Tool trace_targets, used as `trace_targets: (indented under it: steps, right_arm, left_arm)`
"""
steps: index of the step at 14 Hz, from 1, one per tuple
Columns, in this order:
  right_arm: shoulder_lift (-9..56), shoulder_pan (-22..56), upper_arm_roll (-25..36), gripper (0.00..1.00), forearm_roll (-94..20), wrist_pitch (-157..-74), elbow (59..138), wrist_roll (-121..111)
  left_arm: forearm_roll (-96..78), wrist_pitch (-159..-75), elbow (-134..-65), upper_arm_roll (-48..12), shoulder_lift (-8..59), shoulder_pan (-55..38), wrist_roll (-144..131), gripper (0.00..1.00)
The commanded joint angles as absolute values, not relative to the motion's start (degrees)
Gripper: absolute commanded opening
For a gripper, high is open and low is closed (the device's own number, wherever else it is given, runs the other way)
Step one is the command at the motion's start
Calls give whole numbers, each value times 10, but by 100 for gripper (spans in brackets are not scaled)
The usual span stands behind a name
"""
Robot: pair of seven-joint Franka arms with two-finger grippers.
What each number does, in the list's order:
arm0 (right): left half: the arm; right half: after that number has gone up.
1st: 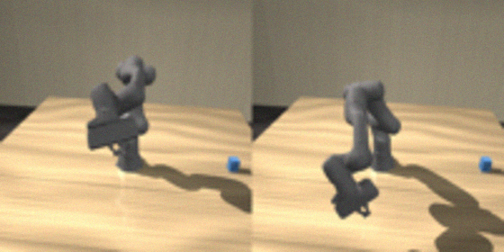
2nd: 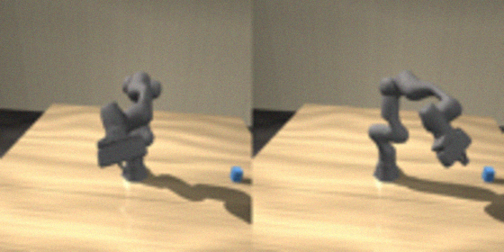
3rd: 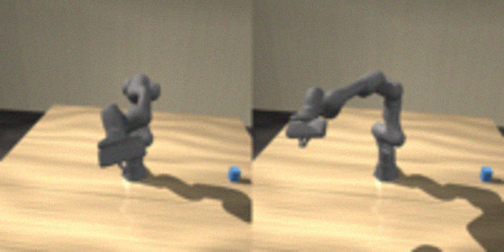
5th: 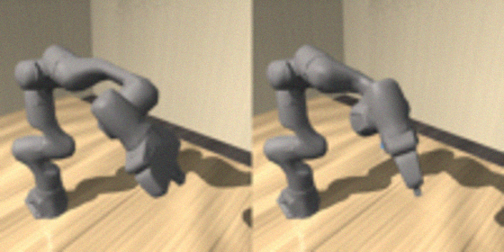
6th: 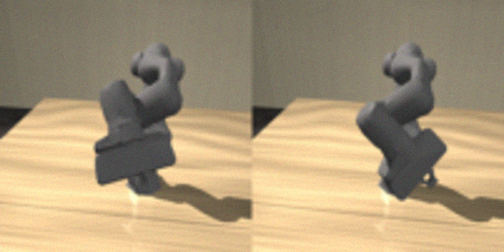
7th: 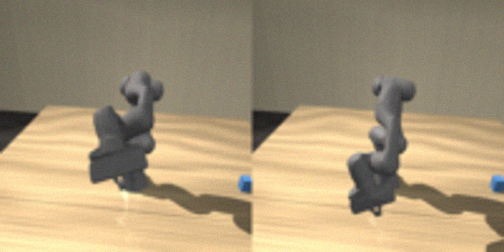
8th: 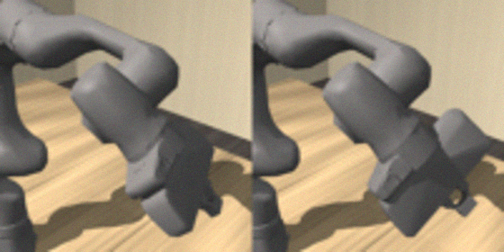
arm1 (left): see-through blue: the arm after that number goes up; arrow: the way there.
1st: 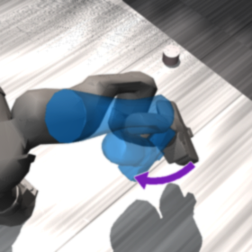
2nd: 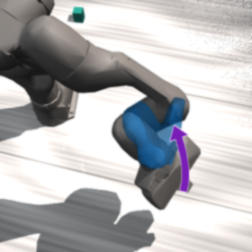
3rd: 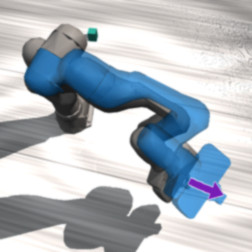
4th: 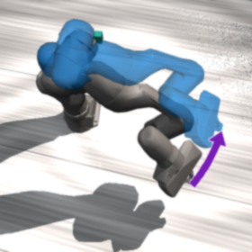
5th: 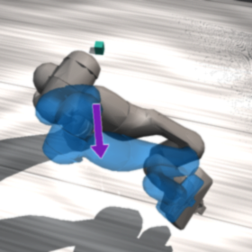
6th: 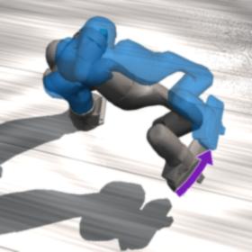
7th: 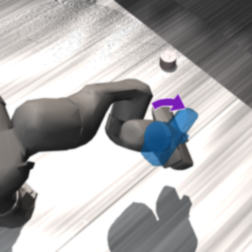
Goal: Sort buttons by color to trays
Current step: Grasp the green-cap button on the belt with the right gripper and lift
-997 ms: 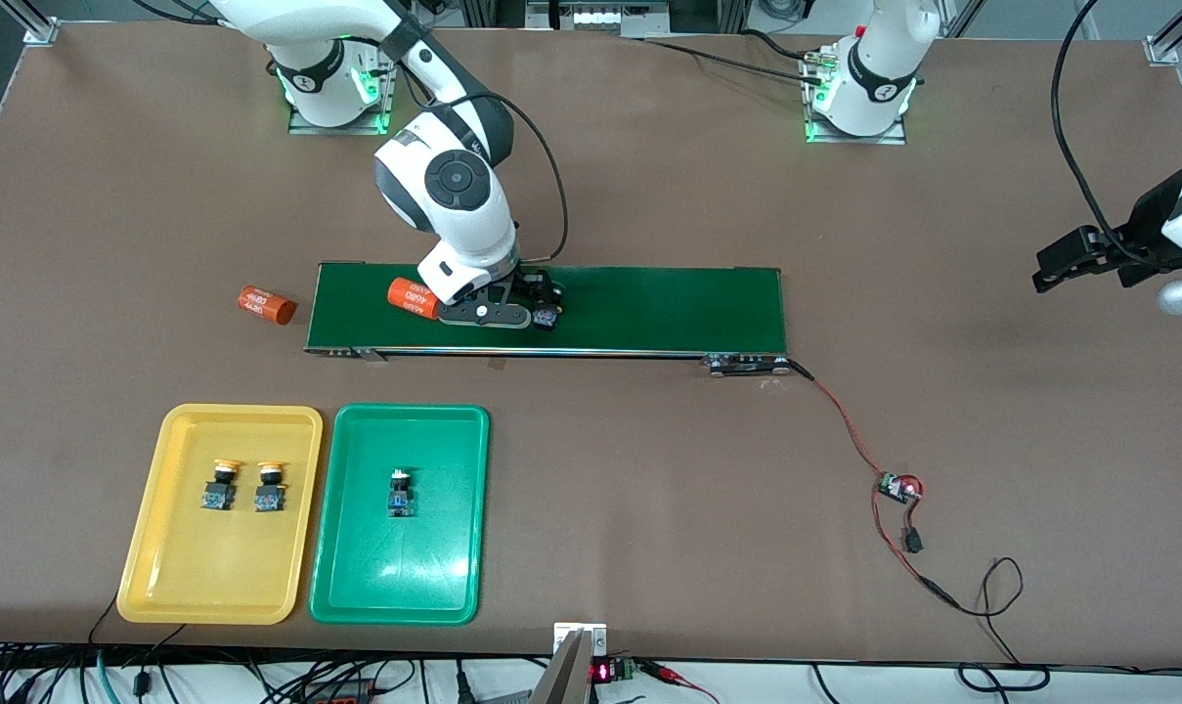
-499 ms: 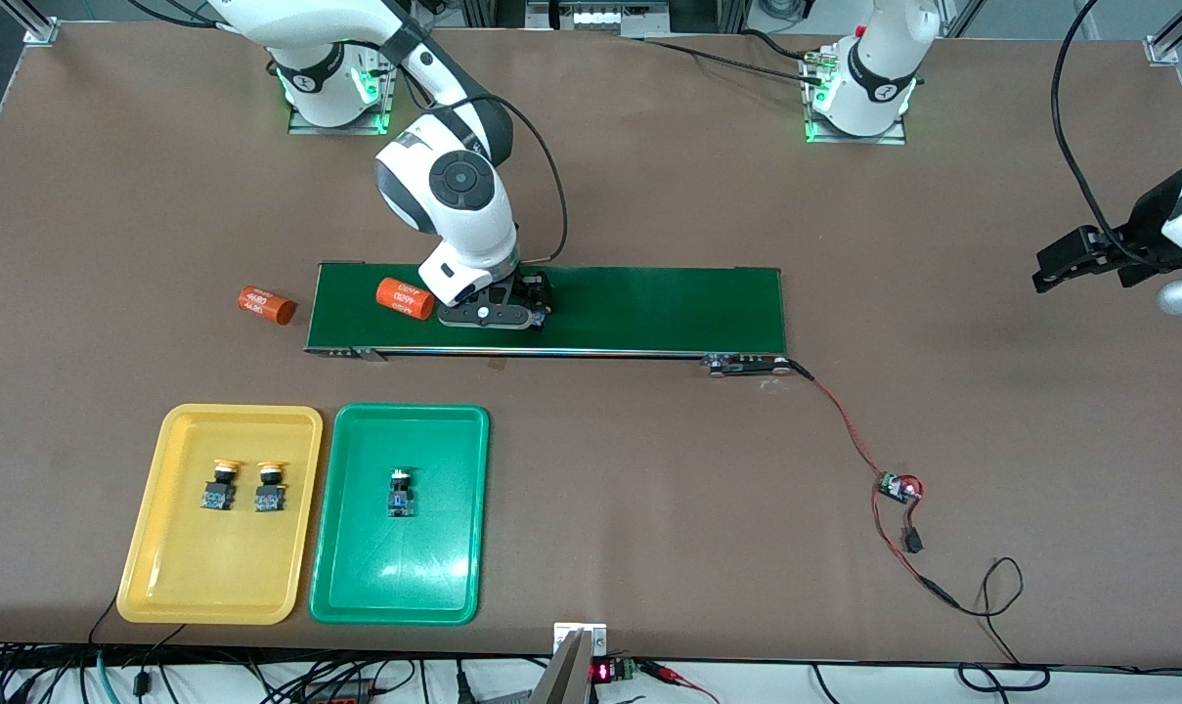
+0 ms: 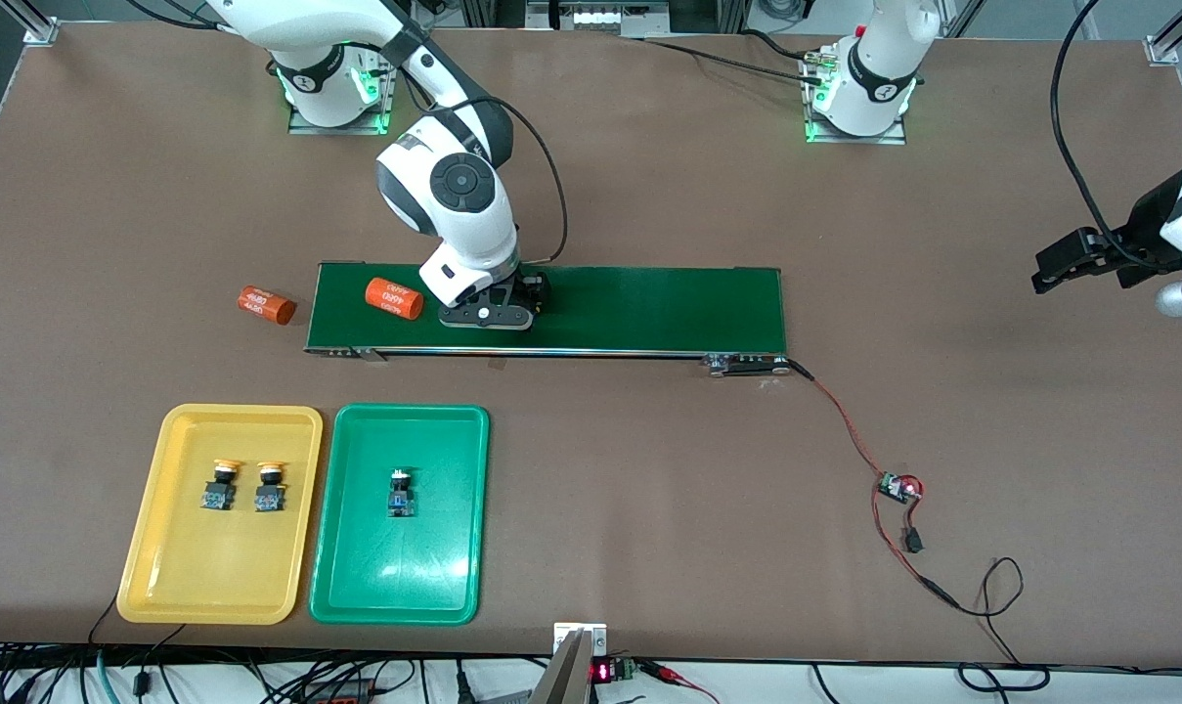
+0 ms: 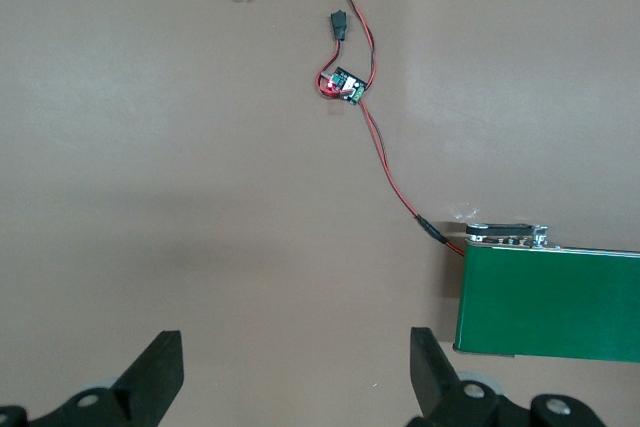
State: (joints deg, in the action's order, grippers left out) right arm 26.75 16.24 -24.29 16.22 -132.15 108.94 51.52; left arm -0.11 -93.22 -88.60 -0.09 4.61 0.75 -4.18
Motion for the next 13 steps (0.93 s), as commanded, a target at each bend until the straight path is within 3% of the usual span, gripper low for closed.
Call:
trace_targets:
  steps: [1,6,7,13]
  right_arm:
    - [277,166,-243,100,173,-1318,1081,528]
    - [301,170,-243,100,175,-1322,1080,527]
    - [307,169,-243,94,176,-1322,1080,526]
    - [301,150,-242,12,187,-1319,1078,512]
  left_arm:
    - [-13,-938,-879,1,50,11,-33,100]
    - [-14,-938,-879,2,51,11,-33,100]
    - [-14,-939,-879,2,51,11,-33,100]
    - [-13,-939,-879,2,52,11,-33,100]
